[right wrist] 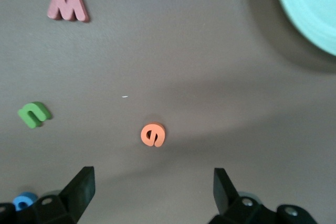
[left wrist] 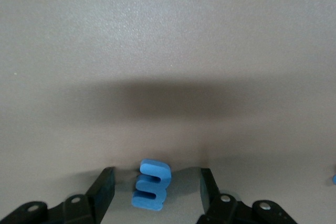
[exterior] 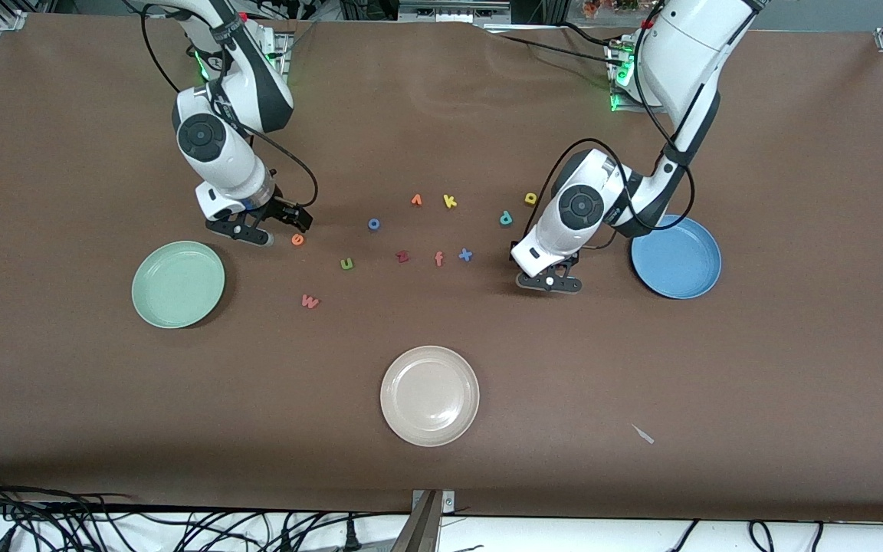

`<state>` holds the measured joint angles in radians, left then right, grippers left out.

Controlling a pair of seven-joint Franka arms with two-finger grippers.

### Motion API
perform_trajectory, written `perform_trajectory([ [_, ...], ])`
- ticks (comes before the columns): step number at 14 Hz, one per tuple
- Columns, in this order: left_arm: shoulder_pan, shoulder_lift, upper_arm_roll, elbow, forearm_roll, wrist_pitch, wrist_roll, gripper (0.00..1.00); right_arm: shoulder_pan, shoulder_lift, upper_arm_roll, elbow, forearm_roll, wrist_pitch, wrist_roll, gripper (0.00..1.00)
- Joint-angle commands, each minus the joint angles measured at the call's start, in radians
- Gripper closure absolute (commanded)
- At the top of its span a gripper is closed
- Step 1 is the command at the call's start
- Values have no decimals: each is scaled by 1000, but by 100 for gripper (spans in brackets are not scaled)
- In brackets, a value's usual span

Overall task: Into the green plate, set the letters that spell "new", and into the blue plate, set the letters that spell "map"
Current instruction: 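Grasp the blue E and orange e with the left and right grippers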

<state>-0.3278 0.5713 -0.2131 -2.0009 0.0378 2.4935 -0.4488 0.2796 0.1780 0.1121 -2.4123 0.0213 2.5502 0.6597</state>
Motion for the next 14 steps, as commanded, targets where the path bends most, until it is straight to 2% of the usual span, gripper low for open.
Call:
perform_trajectory([
  [1,-13,-11,6,-21,31,15,-27,36,3,72,4,2,-9,79,18,0],
  [5,-14,-11,8,-30,31,16,-27,50,1,107,4,8,-7,99,18,0],
  [7,-14,-11,8,-30,31,15,-27,64,1,120,3,15,-7,102,18,1],
  [8,-16,-11,8,-30,31,15,-28,66,1,126,3,16,-7,102,18,1],
  [9,-16,-11,8,-30,31,13,-31,73,1,129,3,18,-7,102,18,1],
  [14,-19,-14,8,-27,31,4,-34,85,-2,155,1,28,-7,114,18,8],
])
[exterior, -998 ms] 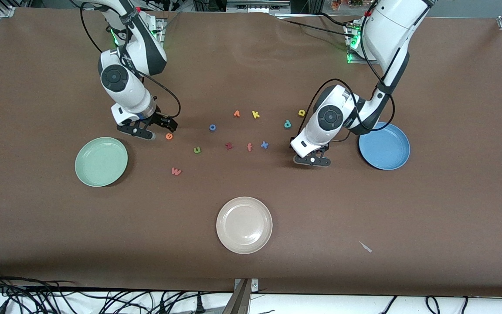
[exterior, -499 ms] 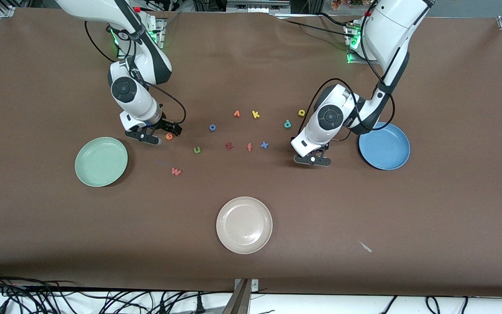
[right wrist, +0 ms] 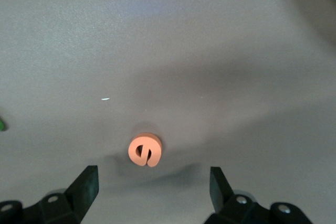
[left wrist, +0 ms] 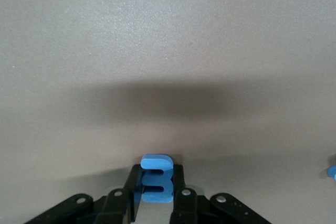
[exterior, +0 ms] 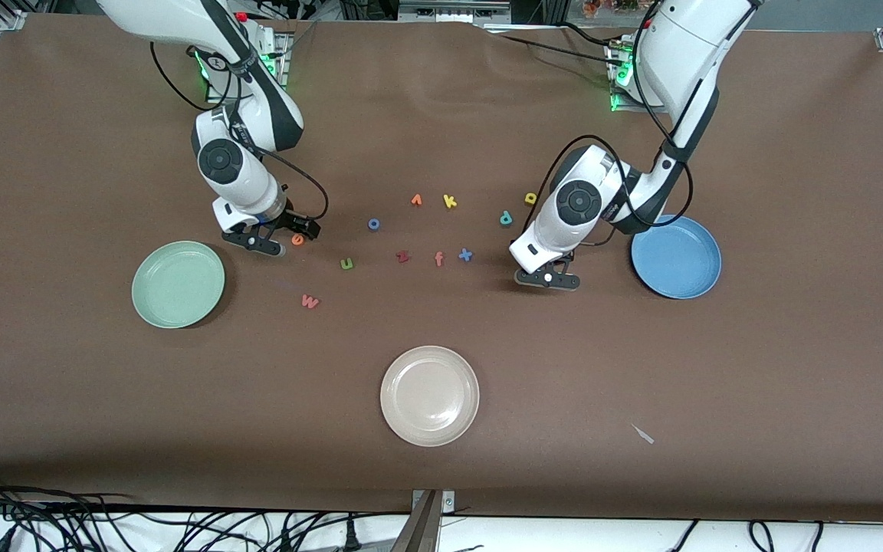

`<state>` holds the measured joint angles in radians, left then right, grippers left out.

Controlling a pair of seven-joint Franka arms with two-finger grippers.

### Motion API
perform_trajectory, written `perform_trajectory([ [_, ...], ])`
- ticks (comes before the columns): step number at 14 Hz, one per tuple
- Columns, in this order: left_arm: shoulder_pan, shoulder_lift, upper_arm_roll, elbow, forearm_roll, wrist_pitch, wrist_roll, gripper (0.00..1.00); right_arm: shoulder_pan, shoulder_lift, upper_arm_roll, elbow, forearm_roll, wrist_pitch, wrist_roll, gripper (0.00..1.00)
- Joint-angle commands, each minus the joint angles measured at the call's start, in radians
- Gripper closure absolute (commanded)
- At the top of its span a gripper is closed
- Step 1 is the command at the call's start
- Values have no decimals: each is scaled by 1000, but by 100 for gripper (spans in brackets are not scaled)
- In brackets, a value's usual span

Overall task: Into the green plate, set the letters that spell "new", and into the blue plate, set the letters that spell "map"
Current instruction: 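Grasp the blue E and orange e with the left and right grippers, then carry the blue E onto the blue plate and open the left gripper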

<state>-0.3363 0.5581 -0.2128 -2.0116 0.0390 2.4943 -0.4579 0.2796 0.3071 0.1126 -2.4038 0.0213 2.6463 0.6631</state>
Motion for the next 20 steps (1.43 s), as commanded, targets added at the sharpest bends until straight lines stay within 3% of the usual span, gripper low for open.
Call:
perform_trajectory([
  [1,-9,-7,7,-15,29,0,-25,85,-6,33,1,20,-8,24,12,8],
  [5,29,-108,9,-6,30,-144,4,85,-11,47,-1,35,-8,29,7,12],
  [10,150,-220,7,2,30,-349,212,85,-13,56,-2,44,-8,31,6,19],
  [14,273,-216,12,-6,32,-388,421,84,-11,61,-2,46,-8,31,6,30],
  [17,350,-179,9,-9,178,-388,487,82,-10,63,-2,45,-8,34,6,36],
  [20,407,-141,9,-7,197,-377,560,82,-7,67,-2,46,-9,38,6,44],
])
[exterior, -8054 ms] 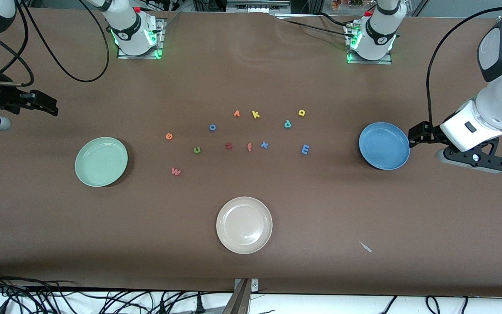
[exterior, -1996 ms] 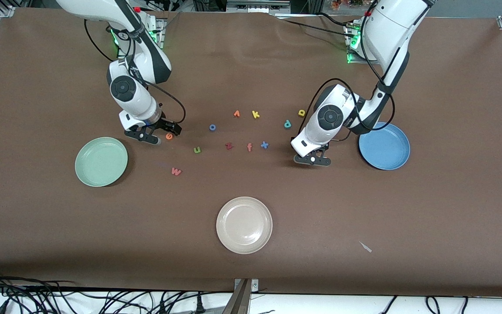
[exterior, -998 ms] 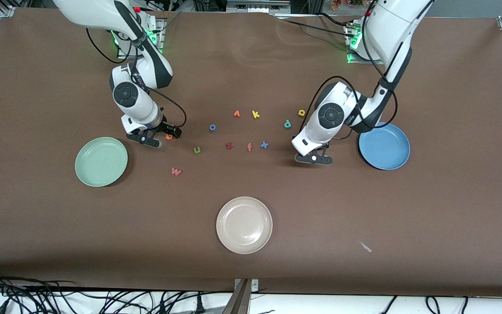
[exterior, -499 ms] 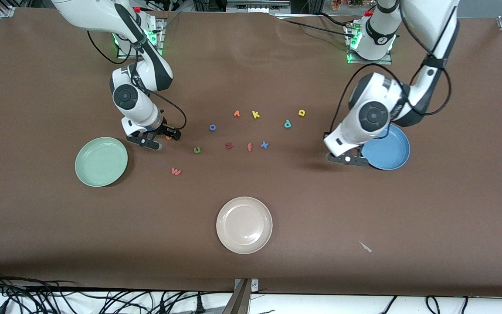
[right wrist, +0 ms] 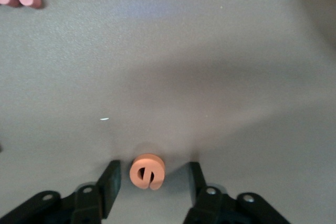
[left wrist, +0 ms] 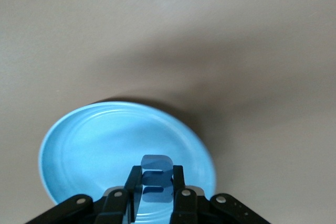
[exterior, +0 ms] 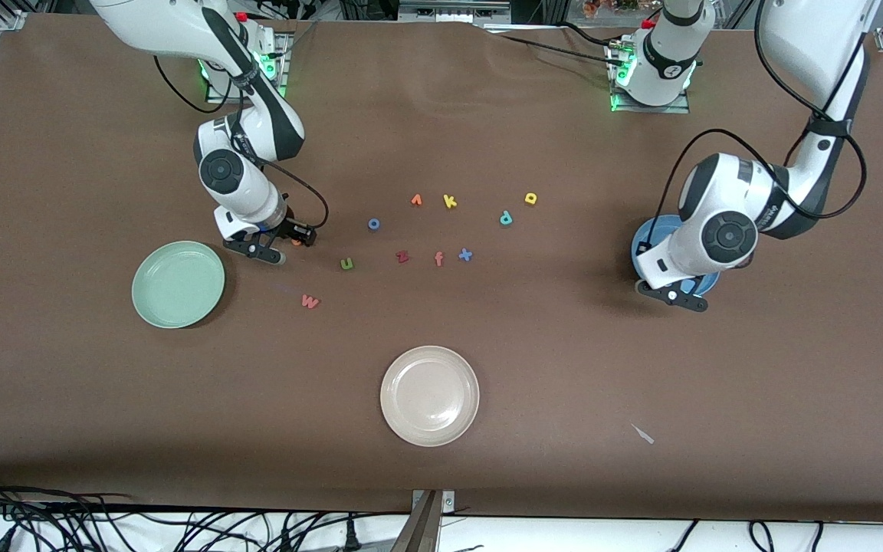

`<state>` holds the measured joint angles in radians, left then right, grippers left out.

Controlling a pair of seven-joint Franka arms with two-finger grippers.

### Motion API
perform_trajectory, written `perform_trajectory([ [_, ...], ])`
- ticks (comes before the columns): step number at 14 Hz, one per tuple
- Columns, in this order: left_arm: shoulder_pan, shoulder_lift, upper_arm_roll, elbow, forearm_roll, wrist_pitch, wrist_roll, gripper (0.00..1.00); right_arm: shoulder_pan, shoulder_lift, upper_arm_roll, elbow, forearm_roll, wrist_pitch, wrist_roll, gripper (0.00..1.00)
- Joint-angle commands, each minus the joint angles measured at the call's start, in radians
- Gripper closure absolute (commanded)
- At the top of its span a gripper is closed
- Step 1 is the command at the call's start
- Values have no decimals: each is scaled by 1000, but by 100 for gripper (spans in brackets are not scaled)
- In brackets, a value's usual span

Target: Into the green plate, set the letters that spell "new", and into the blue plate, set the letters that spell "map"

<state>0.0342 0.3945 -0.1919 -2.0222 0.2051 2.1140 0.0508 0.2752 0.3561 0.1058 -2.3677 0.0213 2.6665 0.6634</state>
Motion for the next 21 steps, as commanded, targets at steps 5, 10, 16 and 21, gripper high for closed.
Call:
perform_trajectory([
  [5,55,73,-14,3,22,4,61,33,2,18,5,8,-9,18,5,57],
  [10,49,38,-36,11,-33,-8,31,0,2,18,5,16,-7,16,13,66],
  [16,59,-20,-246,-13,-141,-22,-296,0,2,17,5,34,-6,9,9,77],
  [21,62,-87,-365,-175,-141,143,-462,0,-1,-22,-3,131,-6,-195,-1,87],
])
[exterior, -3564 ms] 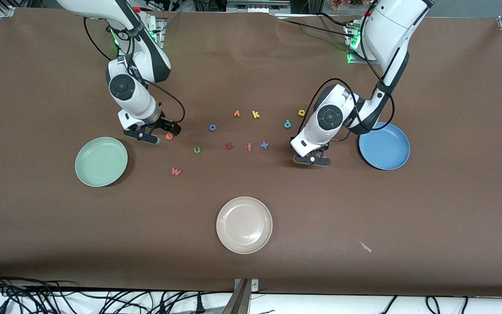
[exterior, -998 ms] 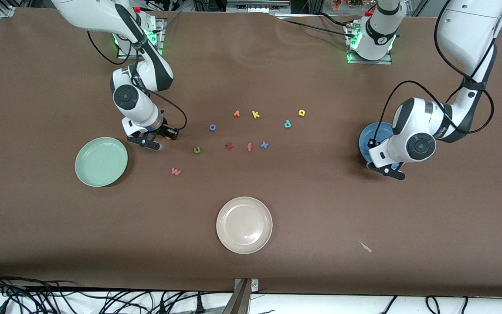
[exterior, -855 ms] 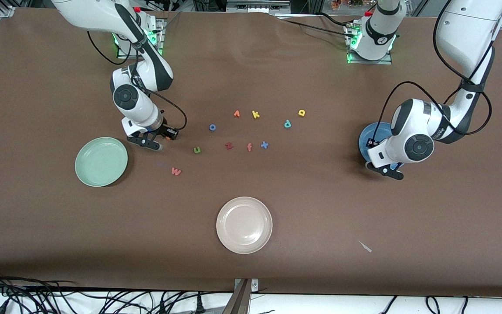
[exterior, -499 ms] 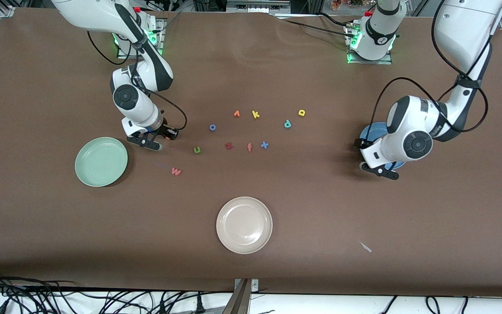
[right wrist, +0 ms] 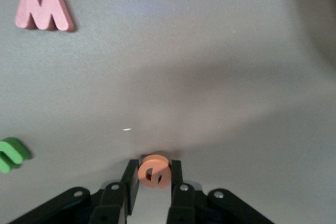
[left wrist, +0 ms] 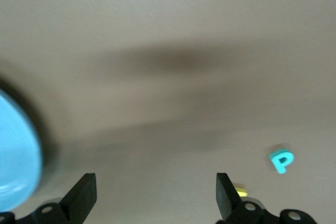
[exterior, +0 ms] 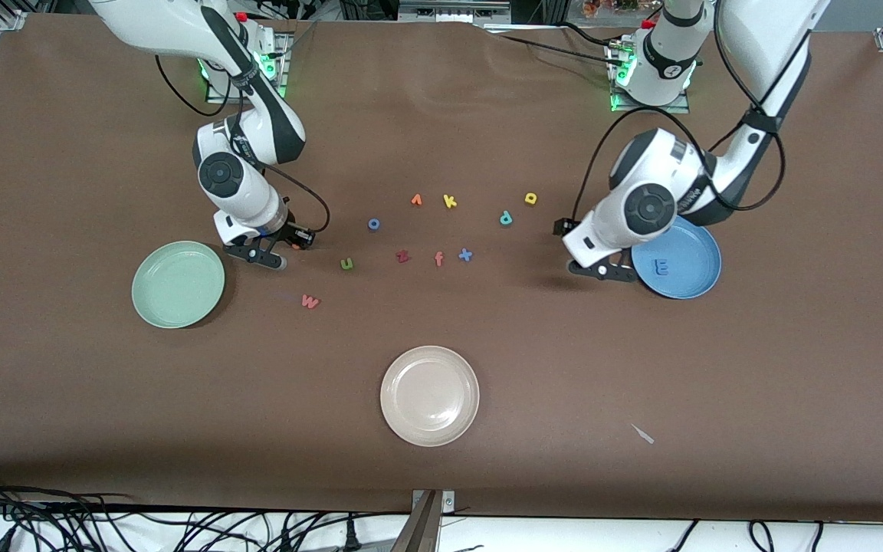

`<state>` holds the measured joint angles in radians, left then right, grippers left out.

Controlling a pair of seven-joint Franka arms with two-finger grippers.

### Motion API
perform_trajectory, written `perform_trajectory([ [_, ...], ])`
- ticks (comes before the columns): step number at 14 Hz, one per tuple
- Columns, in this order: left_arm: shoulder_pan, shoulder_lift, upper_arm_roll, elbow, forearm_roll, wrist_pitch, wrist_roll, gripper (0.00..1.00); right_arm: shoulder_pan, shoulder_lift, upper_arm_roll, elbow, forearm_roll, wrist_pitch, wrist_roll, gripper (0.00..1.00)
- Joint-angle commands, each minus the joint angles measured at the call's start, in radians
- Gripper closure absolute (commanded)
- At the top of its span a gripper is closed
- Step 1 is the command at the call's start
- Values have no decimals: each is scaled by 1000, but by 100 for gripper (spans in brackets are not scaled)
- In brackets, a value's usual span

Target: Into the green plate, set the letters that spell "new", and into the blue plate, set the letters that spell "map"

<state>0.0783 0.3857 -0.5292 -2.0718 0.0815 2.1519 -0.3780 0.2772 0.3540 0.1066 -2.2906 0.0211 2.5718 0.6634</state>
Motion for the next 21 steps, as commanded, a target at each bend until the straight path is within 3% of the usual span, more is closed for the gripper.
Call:
perform_trajectory([
  [1,17,-99,-40,-180,-17,168,-48,0,-3,-30,-25,83,-7,-157,-11,87],
  [4,12,-94,-100,-252,-17,243,-136,0,-3,-35,-92,137,-9,-289,-105,87],
  [8,3,-81,-146,-324,-17,334,-183,0,-4,-40,-183,138,-7,-298,-270,87],
  [12,-21,-39,-146,-332,-17,381,-213,0,-13,-12,-298,164,-7,-292,-465,87],
  [13,-28,-37,-146,-332,-17,381,-222,2,-18,-6,-312,174,-7,-292,-496,87],
  [15,-41,-30,-146,-332,-17,384,-239,15,-52,28,-315,207,-7,-291,-536,86],
  [17,-54,-10,-144,-332,-16,425,-259,15,-85,58,-314,241,-7,-292,-582,82],
  [18,-60,1,-144,-330,-11,430,-271,15,-87,69,-314,252,-1,-292,-582,59],
  [19,-67,4,-143,-330,-11,431,-280,15,-87,74,-314,257,8,-291,-573,3],
  [21,-69,7,-143,-330,-11,431,-280,15,-82,68,-312,266,19,-298,-544,0],
])
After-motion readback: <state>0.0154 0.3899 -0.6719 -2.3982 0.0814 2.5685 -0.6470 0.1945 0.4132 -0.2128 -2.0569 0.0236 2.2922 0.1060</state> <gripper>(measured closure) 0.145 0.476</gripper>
